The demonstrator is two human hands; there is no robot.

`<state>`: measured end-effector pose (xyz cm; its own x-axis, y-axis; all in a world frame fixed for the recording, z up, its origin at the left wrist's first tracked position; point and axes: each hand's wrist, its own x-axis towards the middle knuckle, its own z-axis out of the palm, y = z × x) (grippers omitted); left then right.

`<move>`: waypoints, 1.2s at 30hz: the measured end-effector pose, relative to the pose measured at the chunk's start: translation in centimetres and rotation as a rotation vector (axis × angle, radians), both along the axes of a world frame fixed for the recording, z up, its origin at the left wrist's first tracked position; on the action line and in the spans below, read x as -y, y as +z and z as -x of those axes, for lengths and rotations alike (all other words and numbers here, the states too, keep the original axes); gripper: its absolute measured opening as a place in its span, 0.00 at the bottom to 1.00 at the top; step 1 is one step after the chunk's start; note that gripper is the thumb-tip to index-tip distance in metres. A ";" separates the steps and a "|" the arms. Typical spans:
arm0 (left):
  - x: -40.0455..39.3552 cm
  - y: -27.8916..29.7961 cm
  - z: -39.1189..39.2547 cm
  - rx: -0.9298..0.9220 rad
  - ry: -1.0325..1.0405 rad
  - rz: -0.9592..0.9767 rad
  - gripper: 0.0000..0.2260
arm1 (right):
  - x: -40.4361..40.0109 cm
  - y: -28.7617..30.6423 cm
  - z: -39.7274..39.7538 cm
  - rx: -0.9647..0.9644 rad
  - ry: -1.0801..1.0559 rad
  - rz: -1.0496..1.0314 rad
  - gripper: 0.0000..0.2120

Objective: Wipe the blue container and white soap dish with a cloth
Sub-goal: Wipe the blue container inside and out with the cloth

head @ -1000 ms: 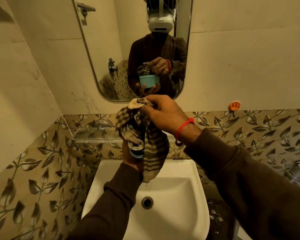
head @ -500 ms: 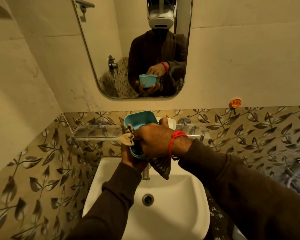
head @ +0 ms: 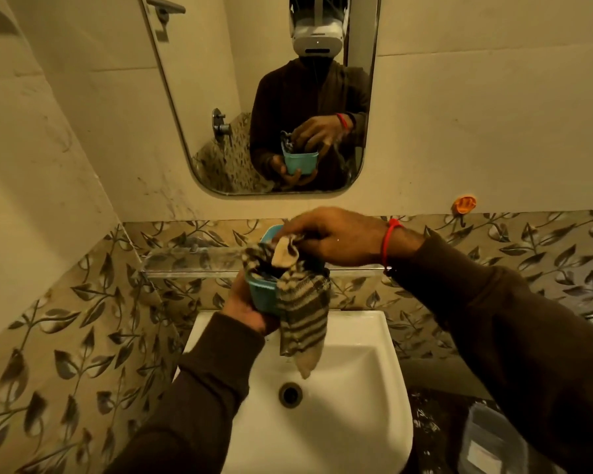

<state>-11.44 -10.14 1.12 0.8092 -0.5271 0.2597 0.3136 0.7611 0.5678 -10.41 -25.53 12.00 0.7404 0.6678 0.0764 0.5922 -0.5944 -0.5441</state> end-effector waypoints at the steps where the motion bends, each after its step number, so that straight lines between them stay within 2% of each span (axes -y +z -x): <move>1: -0.5 0.3 -0.2 -0.089 0.031 -0.067 0.16 | 0.2 -0.1 -0.6 0.168 -0.042 0.050 0.16; 3: -1.0 0.0 -1.0 -0.278 0.191 -0.271 0.23 | 0.3 -0.2 -1.3 0.444 -0.078 0.219 0.17; 4: -0.7 -0.1 -1.4 -0.390 0.299 -0.371 0.21 | 0.3 -0.3 -1.5 0.524 -0.044 0.305 0.17; 6: -0.2 -0.4 -0.9 -0.472 0.297 -0.343 0.16 | 0.2 -0.7 -1.7 0.655 0.071 0.509 0.16; 8: 0.0 -0.8 -0.4 -0.543 0.268 -0.365 0.19 | 0.2 -1.3 -1.9 0.766 0.141 0.675 0.17; 11: -0.1 -0.6 -0.7 -0.569 0.239 -0.442 0.24 | 0.2 -2.2 -2.0 0.872 0.114 0.790 0.19; 16: -1.1 0.1 -1.6 -0.491 0.223 -0.478 0.26 | -0.9 -3.5 -0.8 0.798 -0.019 0.858 0.21; 20: -1.3 -0.2 -2.2 -0.427 0.223 -0.518 0.30 | -1.3 -3.1 0.1 0.510 -0.041 0.912 0.20; 22: -1.2 -0.6 -2.1 -0.423 0.198 -0.513 0.30 | -1.3 -2.9 0.1 0.401 -0.021 0.936 0.17; 27: -0.1 -1.6 -1.2 -0.433 0.147 -0.521 0.29 | -1.2 -2.3 -0.1 0.141 -0.020 0.892 0.16; 30: -0.2 -1.5 -1.1 -0.426 0.180 -0.482 0.26 | -0.6 -1.6 -0.5 0.093 0.008 0.733 0.14; 33: -1.1 -0.6 -1.5 -0.396 0.124 -0.380 0.22 | 0.3 -0.9 -1.4 0.332 0.021 0.495 0.10; 36: -1.4 -0.1 -1.2 -0.376 0.069 -0.316 0.19 | 1.0 0.2 -2.4 0.703 0.180 0.392 0.15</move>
